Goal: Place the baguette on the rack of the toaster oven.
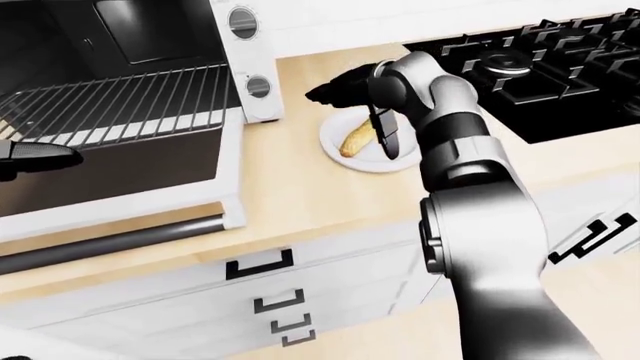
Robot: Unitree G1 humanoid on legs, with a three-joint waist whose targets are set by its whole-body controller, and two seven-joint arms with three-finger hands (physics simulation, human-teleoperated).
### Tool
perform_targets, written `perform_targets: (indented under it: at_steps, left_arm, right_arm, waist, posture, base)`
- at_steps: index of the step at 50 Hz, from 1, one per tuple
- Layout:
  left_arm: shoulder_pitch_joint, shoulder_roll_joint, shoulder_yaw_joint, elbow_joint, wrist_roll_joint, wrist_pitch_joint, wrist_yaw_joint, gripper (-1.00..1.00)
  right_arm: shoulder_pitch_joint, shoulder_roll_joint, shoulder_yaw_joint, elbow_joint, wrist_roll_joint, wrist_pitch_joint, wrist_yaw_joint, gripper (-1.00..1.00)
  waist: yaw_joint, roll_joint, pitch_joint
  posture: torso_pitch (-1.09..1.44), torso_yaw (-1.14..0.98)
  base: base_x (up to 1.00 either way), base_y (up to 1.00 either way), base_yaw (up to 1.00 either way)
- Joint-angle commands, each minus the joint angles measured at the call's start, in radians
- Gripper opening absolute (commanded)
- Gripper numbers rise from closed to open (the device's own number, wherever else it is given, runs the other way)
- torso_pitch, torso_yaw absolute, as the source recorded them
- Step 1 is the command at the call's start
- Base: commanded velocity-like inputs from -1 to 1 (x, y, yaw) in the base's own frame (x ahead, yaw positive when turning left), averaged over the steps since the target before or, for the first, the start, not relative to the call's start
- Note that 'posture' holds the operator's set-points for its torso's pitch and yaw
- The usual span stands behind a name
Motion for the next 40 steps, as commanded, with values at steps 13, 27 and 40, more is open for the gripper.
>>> perform_targets:
  at_steps: [13,27,40]
  left_arm:
    - [-0.021,0.02,0.001,0.0,0.008,-0.034,0.015,1.0]
    - [0.001,0.012,0.006,-0.001,0.022,-0.051,0.003,1.0]
    - [0.009,0.006,0.008,-0.007,0.03,-0.051,0.001,1.0]
  right_arm:
    - [-0.042,-0.002,-0.017,-0.005,-0.046,0.042,-0.068,0.9]
    - [-0.039,0.013,-0.02,0.009,-0.065,0.05,-0.067,0.59]
    - [-0.036,0.018,-0.017,0.014,-0.085,0.057,-0.077,0.44]
  waist:
    - [0.002,0.001,-0.032]
    - [0.002,0.001,-0.034]
    - [0.001,0.0,-0.033]
  posture:
    - [0.0,0.0]
    - [0.0,0.0]
    - [0.0,0.0]
  base:
    - [0.0,0.0,0.0]
    - [0.0,0.0,0.0]
    - [0.0,0.0,0.0]
